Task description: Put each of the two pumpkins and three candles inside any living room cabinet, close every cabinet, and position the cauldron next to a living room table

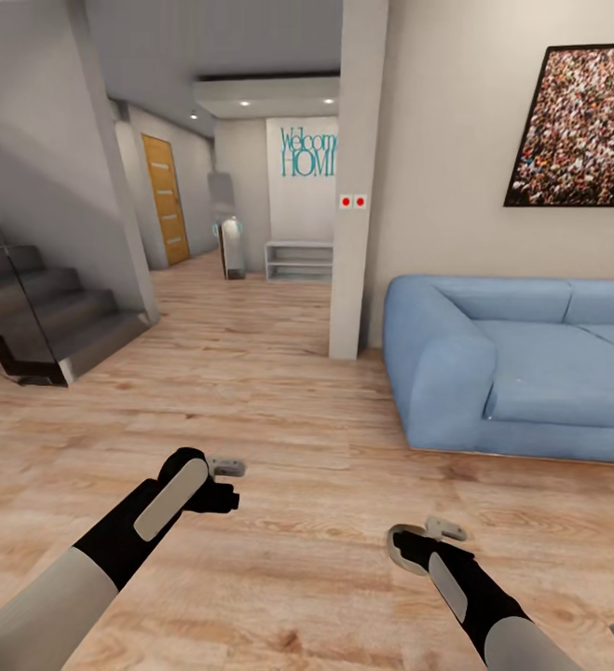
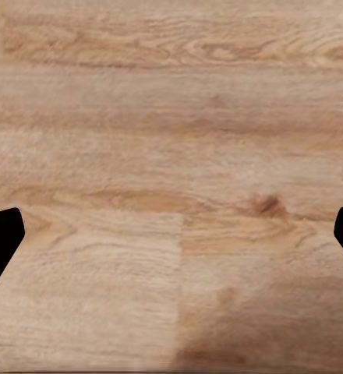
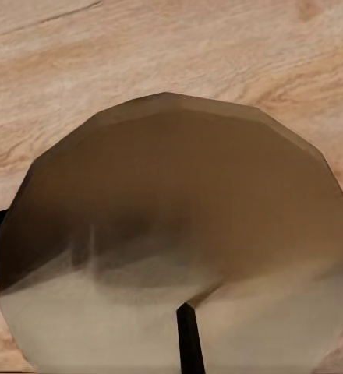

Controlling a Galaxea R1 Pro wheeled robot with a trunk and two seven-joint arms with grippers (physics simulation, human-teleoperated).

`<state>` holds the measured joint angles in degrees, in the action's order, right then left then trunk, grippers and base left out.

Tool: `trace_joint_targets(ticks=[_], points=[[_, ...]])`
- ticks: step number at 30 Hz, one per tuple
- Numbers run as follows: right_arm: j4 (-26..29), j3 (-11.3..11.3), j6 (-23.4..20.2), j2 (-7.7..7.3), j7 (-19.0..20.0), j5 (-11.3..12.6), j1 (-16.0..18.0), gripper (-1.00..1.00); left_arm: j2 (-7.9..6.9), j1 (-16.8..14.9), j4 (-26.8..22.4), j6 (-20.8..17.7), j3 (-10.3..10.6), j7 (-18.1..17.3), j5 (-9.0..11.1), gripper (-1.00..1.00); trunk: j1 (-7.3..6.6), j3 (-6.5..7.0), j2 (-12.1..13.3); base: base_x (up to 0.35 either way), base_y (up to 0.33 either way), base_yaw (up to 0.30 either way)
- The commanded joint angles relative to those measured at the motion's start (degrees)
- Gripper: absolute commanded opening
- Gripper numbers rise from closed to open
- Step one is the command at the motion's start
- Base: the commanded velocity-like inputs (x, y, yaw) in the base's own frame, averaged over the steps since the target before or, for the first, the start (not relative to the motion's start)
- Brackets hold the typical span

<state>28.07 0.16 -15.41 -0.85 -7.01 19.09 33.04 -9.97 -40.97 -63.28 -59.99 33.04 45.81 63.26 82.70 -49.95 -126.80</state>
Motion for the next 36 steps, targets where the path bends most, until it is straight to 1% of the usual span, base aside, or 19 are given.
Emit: trace_joint_targets(ticks=[1,6,36], points=[[0.15,0.05,-0.31,-0.01,-0.38,0.63,0.00,-1.00,-0.05,-0.07,0.00,-0.01,0.18,0.59,0.56,1.00,-0.01,-0.13,-0.03,0.000,0.000,0.144],[0.14,0.18,-0.40,0.06,-0.42,0.54,0.00,-1.00,-0.05,-0.08,0.00,-0.01,0.18,0.59,0.55,1.00,-0.01,-0.50,-0.03,0.000,0.000,0.151],[0.14,0.45,-0.74,0.32,-0.46,0.38,0.00,-1.00,-0.07,-0.08,-0.04,-0.01,0.26,0.59,0.46,1.00,-6.60,2.60,12.00,0.000,0.000,0.155]])
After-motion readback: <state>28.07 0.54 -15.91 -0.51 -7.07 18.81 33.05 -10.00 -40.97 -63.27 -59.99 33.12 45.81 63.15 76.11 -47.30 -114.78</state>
